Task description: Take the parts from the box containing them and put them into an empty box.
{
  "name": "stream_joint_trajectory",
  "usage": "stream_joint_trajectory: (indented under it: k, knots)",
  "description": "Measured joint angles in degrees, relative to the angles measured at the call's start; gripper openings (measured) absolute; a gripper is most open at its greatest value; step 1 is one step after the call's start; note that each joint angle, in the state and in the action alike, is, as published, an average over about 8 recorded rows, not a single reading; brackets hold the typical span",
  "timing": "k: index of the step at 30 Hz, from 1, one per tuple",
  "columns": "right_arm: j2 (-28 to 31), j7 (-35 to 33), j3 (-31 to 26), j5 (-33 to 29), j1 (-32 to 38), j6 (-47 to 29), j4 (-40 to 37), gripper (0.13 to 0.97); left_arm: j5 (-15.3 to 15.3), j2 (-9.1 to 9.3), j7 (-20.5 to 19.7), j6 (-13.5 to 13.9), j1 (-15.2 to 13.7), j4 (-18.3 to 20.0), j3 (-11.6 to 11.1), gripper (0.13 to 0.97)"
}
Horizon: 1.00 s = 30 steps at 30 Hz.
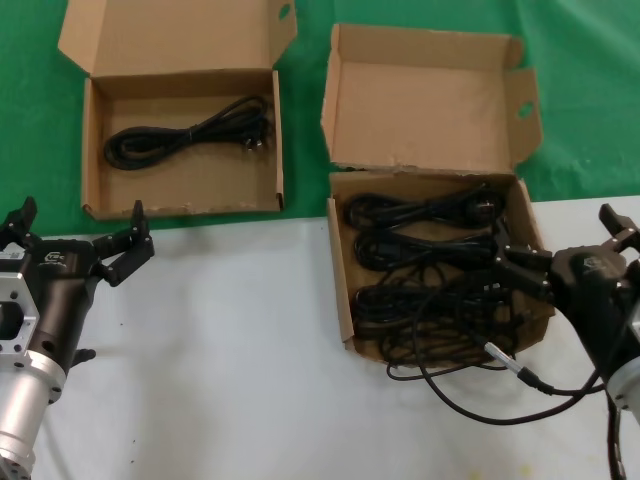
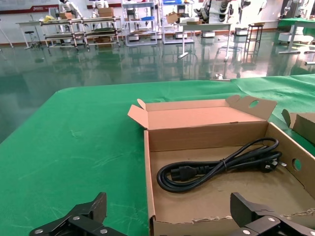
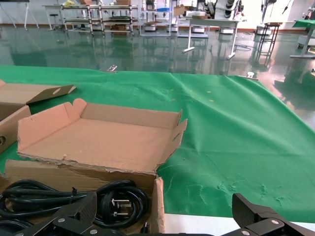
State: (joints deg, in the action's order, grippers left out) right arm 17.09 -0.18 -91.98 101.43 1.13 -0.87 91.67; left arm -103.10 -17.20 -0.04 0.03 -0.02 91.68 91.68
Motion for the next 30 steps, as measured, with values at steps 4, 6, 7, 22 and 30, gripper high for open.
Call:
stream_joint_trajectory:
  k: [4,6,7,22,30]
  knots:
    - [0.00,0.00,0.00,0.00,0.00,0.00,0.00,0.966,0.00,0.00,0.00,0.00,0.00,0.00,0.00,0.966]
    - [0.00,0.00,0.00,0.00,0.00,0.00,0.00,0.966,0.00,0.00,0.00,0.00,0.00,0.00,0.00,0.966]
    - [0.00,0.00,0.00,0.00,0.00,0.00,0.00,0.966,0.00,0.00,0.00,0.00,0.00,0.00,0.00,0.966]
    - [0.00,0.00,0.00,0.00,0.00,0.00,0.00,0.966,0.00,0.00,0.00,0.00,0.00,0.00,0.00,0.966]
    - [0.00,0.00,0.00,0.00,0.00,0.00,0.00,0.801,0.00,0.00,0.00,0.00,0.00,0.00,0.00,0.940]
